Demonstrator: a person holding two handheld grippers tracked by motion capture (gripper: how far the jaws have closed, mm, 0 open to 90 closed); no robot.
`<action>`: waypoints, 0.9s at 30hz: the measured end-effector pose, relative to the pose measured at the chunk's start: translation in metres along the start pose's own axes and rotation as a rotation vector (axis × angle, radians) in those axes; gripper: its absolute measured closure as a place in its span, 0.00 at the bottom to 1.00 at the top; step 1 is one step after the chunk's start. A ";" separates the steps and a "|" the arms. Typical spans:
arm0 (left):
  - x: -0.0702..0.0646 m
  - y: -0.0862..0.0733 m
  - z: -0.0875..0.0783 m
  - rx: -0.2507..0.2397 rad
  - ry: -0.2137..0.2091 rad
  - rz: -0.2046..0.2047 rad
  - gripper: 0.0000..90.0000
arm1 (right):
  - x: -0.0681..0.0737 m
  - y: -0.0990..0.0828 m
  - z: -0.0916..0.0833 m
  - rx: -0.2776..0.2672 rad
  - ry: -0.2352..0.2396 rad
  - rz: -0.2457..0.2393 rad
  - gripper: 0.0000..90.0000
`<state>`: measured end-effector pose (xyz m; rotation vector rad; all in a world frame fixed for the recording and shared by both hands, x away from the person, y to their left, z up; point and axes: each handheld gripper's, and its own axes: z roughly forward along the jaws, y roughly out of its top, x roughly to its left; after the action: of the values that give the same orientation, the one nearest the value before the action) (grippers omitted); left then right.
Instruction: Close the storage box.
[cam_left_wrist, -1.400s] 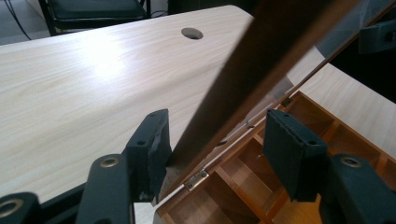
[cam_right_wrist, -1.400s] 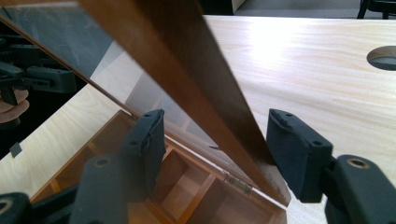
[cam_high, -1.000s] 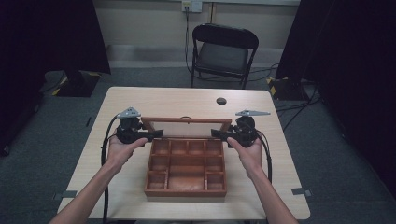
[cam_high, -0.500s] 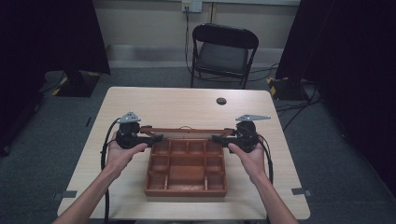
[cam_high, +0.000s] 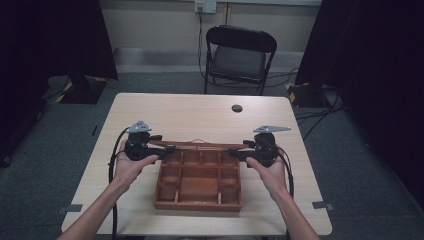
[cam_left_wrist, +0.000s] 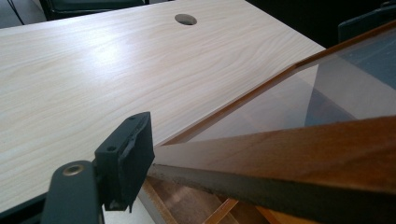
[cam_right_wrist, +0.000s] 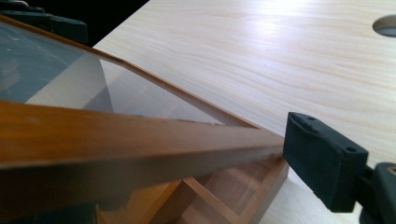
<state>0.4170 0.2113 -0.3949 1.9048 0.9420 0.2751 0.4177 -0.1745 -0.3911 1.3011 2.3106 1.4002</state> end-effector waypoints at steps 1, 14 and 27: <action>0.000 0.000 0.000 0.002 -0.003 0.002 0.28 | -0.001 -0.002 -0.001 0.011 -0.006 0.002 0.24; -0.006 0.000 -0.003 0.006 -0.027 0.018 0.31 | -0.010 -0.016 -0.022 0.068 -0.058 0.021 0.39; -0.013 -0.004 -0.007 0.014 -0.026 0.045 0.28 | -0.014 0.007 -0.041 0.008 -0.068 0.029 0.46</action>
<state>0.4027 0.2081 -0.3920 1.9402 0.8863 0.2698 0.4094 -0.2106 -0.3674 1.3672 2.2647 1.3345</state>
